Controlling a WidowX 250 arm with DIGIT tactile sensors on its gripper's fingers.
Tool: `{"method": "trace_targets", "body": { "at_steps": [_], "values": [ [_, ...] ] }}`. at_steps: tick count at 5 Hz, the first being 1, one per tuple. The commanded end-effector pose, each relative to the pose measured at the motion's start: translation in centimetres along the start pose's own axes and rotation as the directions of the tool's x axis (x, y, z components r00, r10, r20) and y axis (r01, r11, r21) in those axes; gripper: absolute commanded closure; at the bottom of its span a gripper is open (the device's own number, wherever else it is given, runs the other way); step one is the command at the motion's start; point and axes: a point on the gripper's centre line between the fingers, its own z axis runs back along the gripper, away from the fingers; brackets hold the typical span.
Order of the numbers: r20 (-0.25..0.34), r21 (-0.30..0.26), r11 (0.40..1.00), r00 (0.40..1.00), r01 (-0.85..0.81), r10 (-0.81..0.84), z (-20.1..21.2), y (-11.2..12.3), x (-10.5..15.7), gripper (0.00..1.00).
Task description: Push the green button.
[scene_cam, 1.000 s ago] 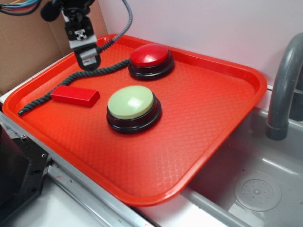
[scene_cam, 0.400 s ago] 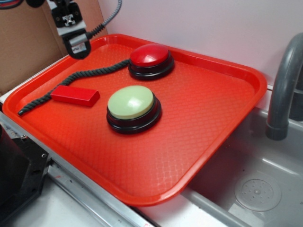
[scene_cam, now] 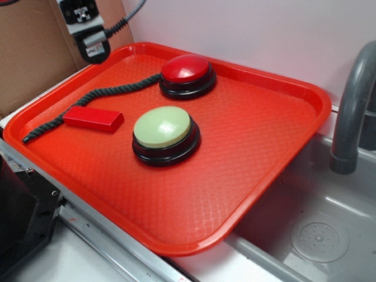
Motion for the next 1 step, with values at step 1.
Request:
{"method": "trace_targets", "body": {
  "at_steps": [1],
  "values": [
    [0.029,0.011,1.000,1.000,-0.002,0.002,1.85,-0.91,0.52,0.00]
  ]
}}
